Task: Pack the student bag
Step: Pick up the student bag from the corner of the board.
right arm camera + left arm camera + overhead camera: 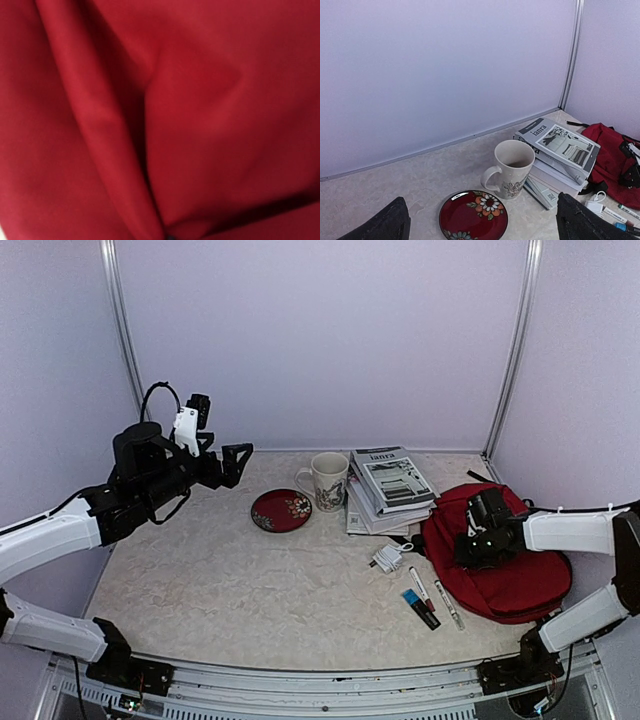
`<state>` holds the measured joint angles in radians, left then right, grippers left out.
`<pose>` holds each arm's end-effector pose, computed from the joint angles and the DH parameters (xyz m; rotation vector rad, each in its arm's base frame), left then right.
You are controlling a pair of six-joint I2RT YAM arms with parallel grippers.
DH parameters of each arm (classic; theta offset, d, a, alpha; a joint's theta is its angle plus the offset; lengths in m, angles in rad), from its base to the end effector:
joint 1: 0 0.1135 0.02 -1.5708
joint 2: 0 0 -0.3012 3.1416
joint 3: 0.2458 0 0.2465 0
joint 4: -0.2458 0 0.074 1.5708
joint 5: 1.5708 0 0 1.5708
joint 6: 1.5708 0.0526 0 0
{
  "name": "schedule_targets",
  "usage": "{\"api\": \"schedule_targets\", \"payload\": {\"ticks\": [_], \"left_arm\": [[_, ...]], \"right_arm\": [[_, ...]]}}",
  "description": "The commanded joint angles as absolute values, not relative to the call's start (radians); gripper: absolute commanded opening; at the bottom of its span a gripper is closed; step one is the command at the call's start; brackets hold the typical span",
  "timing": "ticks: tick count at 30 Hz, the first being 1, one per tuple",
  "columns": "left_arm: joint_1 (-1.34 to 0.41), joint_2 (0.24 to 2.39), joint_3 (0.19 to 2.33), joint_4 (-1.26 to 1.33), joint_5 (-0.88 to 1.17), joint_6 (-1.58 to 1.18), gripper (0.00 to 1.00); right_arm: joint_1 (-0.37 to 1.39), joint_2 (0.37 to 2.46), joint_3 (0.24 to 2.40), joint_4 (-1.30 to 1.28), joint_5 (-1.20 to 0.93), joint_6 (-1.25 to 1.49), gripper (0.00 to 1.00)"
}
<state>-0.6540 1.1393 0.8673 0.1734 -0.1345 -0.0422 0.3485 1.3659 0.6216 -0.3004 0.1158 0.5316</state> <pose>0.2154 -0.1562 0.3682 0.4087 1.6349 -0.4133 0.2263 0.0758 0.1814 0.2795 2.5983 0.1627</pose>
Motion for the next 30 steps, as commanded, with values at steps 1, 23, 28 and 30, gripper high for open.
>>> {"api": "schedule_targets", "payload": {"ticks": [1, 23, 28, 30], "left_arm": [[-0.637, 1.104, 0.838, 0.223, -0.108, -0.08, 0.99], [-0.673, 1.123, 0.837, 0.215, -0.137, -0.044, 0.99], [-0.672, 1.128, 0.846, 0.213, -0.157, -0.028, 0.99], [-0.668, 1.132, 0.861, 0.199, -0.149, -0.009, 0.99]], "right_arm": [[0.36, 1.335, 0.644, -0.398, 0.116, 0.521, 0.0], [0.126, 0.96, 1.005, -0.555, 0.041, 0.306, 0.0], [0.125, 0.938, 1.139, -0.515, 0.03, 0.245, 0.0], [0.126, 0.954, 1.194, -0.519, 0.04, 0.216, 0.0]]}}
